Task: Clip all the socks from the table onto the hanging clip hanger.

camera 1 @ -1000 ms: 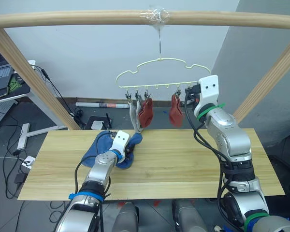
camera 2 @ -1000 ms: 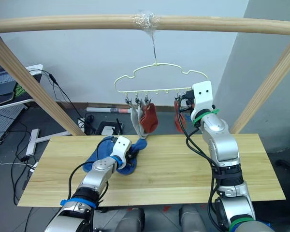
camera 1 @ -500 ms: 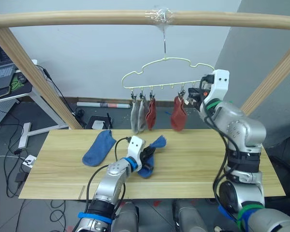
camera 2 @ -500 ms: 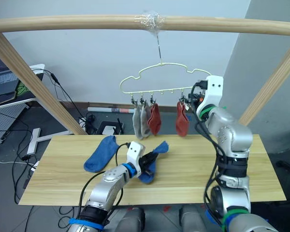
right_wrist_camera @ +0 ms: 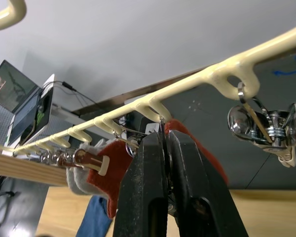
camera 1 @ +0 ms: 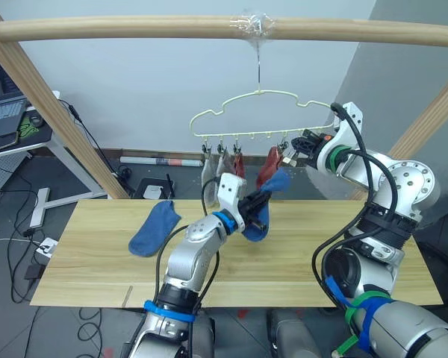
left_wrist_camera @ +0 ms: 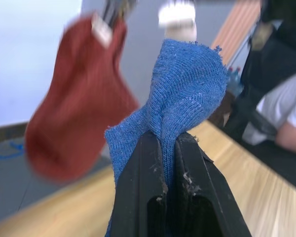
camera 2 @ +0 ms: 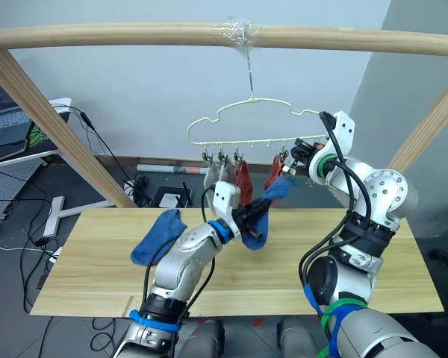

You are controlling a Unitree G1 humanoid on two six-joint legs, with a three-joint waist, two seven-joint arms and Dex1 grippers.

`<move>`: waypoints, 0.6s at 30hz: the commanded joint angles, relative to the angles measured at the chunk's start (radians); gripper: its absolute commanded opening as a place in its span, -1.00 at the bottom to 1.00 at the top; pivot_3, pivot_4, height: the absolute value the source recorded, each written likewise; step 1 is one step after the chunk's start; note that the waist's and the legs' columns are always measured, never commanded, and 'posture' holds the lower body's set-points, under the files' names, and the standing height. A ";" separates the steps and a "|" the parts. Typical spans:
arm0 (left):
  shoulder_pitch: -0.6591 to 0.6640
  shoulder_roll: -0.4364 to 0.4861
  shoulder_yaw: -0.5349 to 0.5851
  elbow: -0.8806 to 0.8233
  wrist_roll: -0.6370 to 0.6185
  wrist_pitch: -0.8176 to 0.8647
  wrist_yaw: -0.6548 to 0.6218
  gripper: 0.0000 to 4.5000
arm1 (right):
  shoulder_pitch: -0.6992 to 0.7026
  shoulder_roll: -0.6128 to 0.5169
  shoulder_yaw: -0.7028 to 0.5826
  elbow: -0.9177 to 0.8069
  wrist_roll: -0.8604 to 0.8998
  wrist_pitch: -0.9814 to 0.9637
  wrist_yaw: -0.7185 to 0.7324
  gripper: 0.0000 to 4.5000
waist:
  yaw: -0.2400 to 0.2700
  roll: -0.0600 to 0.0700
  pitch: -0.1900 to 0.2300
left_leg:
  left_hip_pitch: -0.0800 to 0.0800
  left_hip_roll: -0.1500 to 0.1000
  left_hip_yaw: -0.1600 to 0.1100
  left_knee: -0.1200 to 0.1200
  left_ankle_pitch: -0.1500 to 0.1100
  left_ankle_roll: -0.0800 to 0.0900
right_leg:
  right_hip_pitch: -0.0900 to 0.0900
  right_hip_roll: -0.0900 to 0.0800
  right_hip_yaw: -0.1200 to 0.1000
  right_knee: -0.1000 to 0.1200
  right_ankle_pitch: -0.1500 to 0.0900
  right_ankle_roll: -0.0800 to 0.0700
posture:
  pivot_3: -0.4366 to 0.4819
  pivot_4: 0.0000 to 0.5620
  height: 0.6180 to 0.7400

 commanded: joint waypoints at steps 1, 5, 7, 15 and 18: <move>-0.022 -0.013 0.011 0.004 -0.022 -0.020 0.001 -1.00 | 0.021 -0.001 -0.038 -0.029 -0.032 0.037 -0.039 -1.00 | -0.001 0.000 0.000 | 0.000 0.000 0.000 0.000 0.000 0.000 | 0.000 0.000 0.000 0.000 0.000 0.000 | -0.08 -0.40 1.00; -0.037 -0.019 0.012 0.011 -0.025 -0.019 0.003 -1.00 | 0.023 0.009 -0.043 -0.044 -0.036 0.051 -0.040 -1.00 | -0.003 0.000 0.000 | 0.000 0.000 0.000 -0.001 0.000 0.000 | 0.000 0.000 0.000 0.000 0.000 0.000 | -0.08 -0.40 1.00; -0.044 -0.022 0.007 0.012 -0.023 -0.019 0.004 -1.00 | 0.022 0.016 -0.047 -0.051 -0.038 0.058 -0.042 -1.00 | -0.003 0.000 0.000 | 0.000 0.000 0.000 -0.001 0.000 0.000 | 0.000 0.000 0.000 0.000 0.000 0.000 | -0.08 -0.40 1.00; -0.054 -0.036 0.009 0.011 -0.027 -0.017 0.007 -1.00 | -0.001 0.035 -0.077 -0.064 -0.034 0.091 -0.034 -1.00 | -0.004 0.000 0.000 | 0.000 0.000 0.000 -0.001 0.000 0.000 | -0.001 0.000 0.000 0.000 0.000 0.000 | -0.10 -0.38 1.00; -0.054 -0.036 -0.003 -0.002 -0.032 -0.010 -0.005 -1.00 | -0.011 0.042 -0.098 -0.058 -0.022 0.101 -0.021 -0.67 | -0.005 0.000 0.000 | 0.000 0.000 0.000 -0.001 0.000 0.000 | -0.001 0.000 0.000 0.000 0.000 0.000 | -0.13 -0.41 1.00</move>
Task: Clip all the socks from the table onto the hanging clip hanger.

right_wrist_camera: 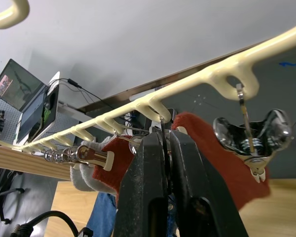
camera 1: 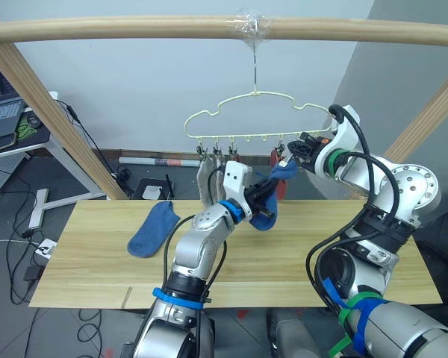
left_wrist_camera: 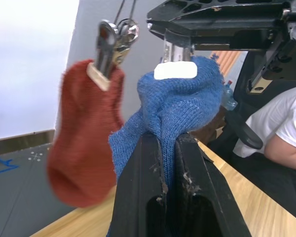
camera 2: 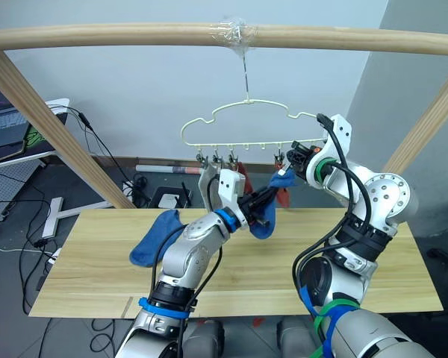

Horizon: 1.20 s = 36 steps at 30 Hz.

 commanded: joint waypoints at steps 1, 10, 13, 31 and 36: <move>-0.017 -0.012 -0.018 -0.043 -0.020 -0.006 -0.014 -1.00 | 0.000 -0.002 -0.040 0.000 -0.014 0.030 -0.002 -0.49 | 0.000 0.000 0.000 | 0.000 0.000 0.000 0.000 0.000 0.000 | 0.000 0.000 0.000 0.000 0.000 0.000 | -0.13 -0.41 1.00; -0.047 -0.022 -0.032 -0.034 -0.037 0.009 -0.029 -1.00 | -0.004 -0.066 -0.041 0.008 0.084 0.030 0.068 0.92 | -0.029 0.000 0.000 | -0.002 0.000 0.000 0.000 0.000 0.000 | -0.003 0.000 0.000 0.000 0.000 0.000 | -0.16 -0.42 1.00; -0.059 -0.027 -0.032 -0.015 -0.041 0.018 -0.032 -1.00 | 0.022 -0.170 -0.009 -0.013 0.194 0.030 0.156 0.99 | -0.032 0.001 0.000 | -0.003 0.000 0.000 0.000 0.000 0.000 | -0.003 0.000 0.001 0.000 0.000 0.000 | -0.17 -0.42 1.00; -0.090 -0.124 0.098 0.113 -0.221 0.200 0.019 0.27 | 0.252 -0.304 0.091 -0.185 0.274 -0.024 0.202 1.00 | -0.060 0.001 0.000 | -0.003 0.000 0.001 0.000 0.000 0.000 | -0.004 0.001 0.001 0.000 0.000 0.001 | -0.26 -0.41 1.00; -0.044 -0.060 0.097 0.117 -0.189 0.216 0.012 0.92 | 0.353 -0.371 0.201 -0.228 0.231 -0.144 0.230 1.00 | -0.059 0.001 0.000 | -0.004 0.000 0.001 0.000 0.000 0.000 | -0.004 0.001 0.001 0.000 0.000 0.001 | -0.24 -0.40 1.00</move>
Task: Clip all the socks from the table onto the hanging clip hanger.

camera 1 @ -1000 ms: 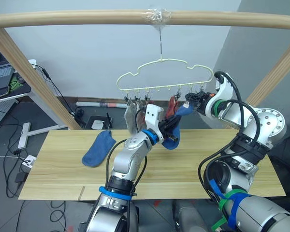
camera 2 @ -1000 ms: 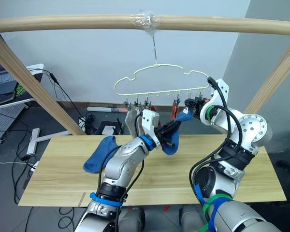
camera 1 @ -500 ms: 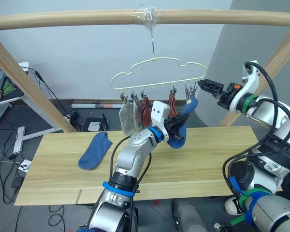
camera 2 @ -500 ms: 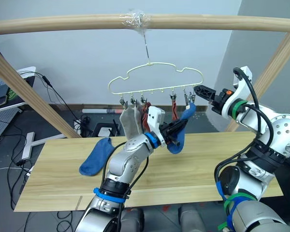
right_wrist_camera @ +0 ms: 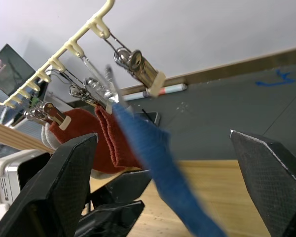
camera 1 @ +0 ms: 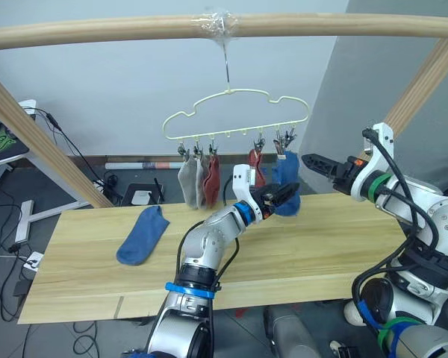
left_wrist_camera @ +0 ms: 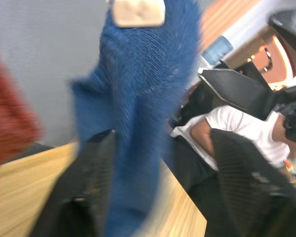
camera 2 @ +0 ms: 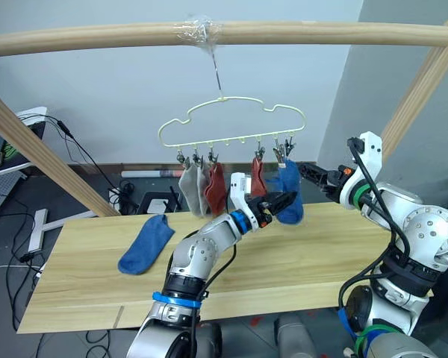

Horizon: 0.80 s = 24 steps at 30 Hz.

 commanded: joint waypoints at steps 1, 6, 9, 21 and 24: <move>0.041 0.054 -0.014 -0.024 0.019 0.012 -0.017 0.98 | 0.074 -0.063 0.095 -0.070 -0.047 -0.127 0.038 1.00 | 0.000 0.000 0.000 | 0.000 0.000 0.000 0.000 0.000 0.000 | 0.000 0.000 0.000 0.000 0.000 0.000 | -0.22 -0.38 1.00; 0.128 0.204 -0.012 -0.186 0.022 0.045 -0.040 0.98 | 0.185 -0.101 0.313 -0.110 -0.229 -0.459 0.045 1.00 | -0.012 0.000 0.000 | 0.001 0.000 0.001 -0.001 0.000 0.000 | -0.001 0.000 0.001 0.001 0.001 0.004 | -0.19 -0.36 1.00; 0.152 0.308 -0.007 -0.296 0.028 0.041 -0.071 0.99 | 0.220 -0.070 0.405 -0.100 -0.330 -0.630 0.026 0.92 | -0.013 0.000 0.000 | 0.001 0.000 0.001 -0.001 0.000 0.000 | -0.002 0.000 0.001 0.001 0.001 0.004 | -0.19 -0.36 1.00; 0.170 0.582 0.097 -0.639 -0.071 0.104 -0.133 1.00 | 0.255 0.106 0.543 0.024 -0.571 -0.942 -0.118 0.04 | 0.020 -0.004 0.003 | 0.001 0.001 0.001 -0.003 0.000 -0.001 | -0.001 0.000 0.001 0.001 -0.001 0.000 | 0.06 -0.29 1.00; 0.166 0.598 0.092 -0.669 -0.066 0.099 -0.129 1.00 | 0.229 0.117 0.558 0.062 -0.600 -0.978 -0.119 -0.09 | 0.034 -0.004 0.003 | 0.001 0.001 0.001 -0.003 0.000 0.000 | -0.001 0.000 0.001 0.001 -0.001 0.000 | 0.10 -0.30 1.00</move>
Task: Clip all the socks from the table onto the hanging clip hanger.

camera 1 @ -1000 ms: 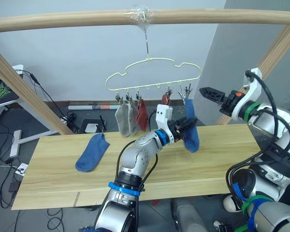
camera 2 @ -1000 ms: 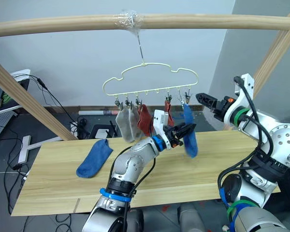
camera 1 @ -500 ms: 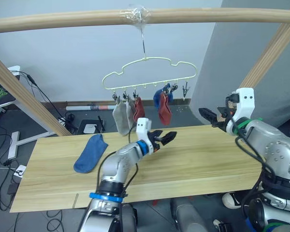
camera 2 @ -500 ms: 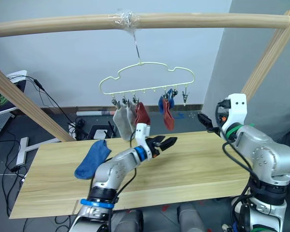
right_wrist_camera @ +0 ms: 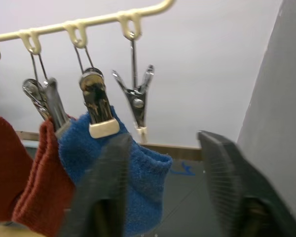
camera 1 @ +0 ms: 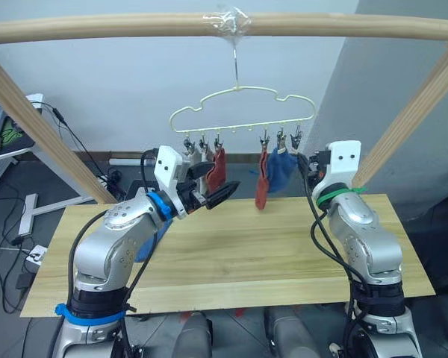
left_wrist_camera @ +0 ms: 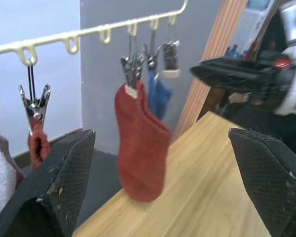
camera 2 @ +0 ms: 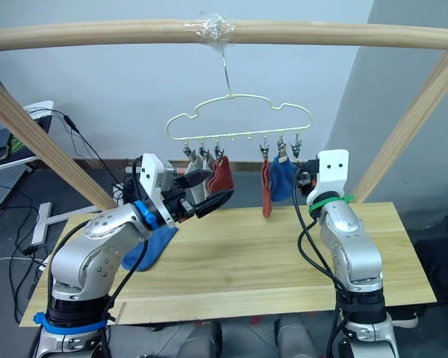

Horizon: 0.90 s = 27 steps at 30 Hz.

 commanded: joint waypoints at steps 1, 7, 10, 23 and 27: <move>-0.010 0.020 0.005 -0.066 -0.018 -0.007 0.005 1.00 | -0.042 0.015 0.002 0.022 -0.034 -0.068 -0.010 -0.09 | 0.004 0.000 0.000 | 0.000 0.000 0.000 0.000 0.000 0.000 | 0.000 0.000 0.000 0.000 0.000 0.000 | 0.10 -0.30 1.00; -0.024 0.020 -0.006 -0.059 -0.008 -0.018 0.012 1.00 | -0.092 0.047 0.003 0.102 -0.064 -0.120 -0.008 -0.09 | 0.011 0.000 0.000 | 0.001 0.000 0.000 0.000 0.000 0.000 | 0.000 0.000 0.000 0.001 0.000 0.000 | 0.13 -0.32 1.00; -0.029 0.020 -0.007 -0.061 -0.009 -0.017 0.014 1.00 | -0.115 0.057 -0.002 0.144 -0.072 -0.142 -0.011 -0.09 | 0.012 0.000 0.000 | 0.001 0.000 0.000 0.000 0.000 0.000 | 0.000 0.000 0.000 0.001 0.000 0.000 | 0.13 -0.32 1.00; -0.067 0.028 -0.001 -0.072 -0.030 0.004 0.029 1.00 | -0.226 0.084 -0.019 0.323 -0.086 -0.250 0.001 -0.09 | 0.018 0.000 0.000 | 0.001 0.000 0.000 0.000 0.000 0.000 | 0.000 0.000 0.000 0.001 0.000 0.000 | 0.18 -0.33 1.00; -0.085 0.027 -0.003 -0.074 -0.040 0.009 0.033 1.00 | -0.252 0.091 -0.017 0.356 -0.083 -0.267 0.003 -0.09 | 0.020 0.000 0.000 | 0.001 0.000 0.000 0.000 0.000 0.000 | 0.001 0.000 0.000 0.001 0.000 0.000 | 0.19 -0.33 1.00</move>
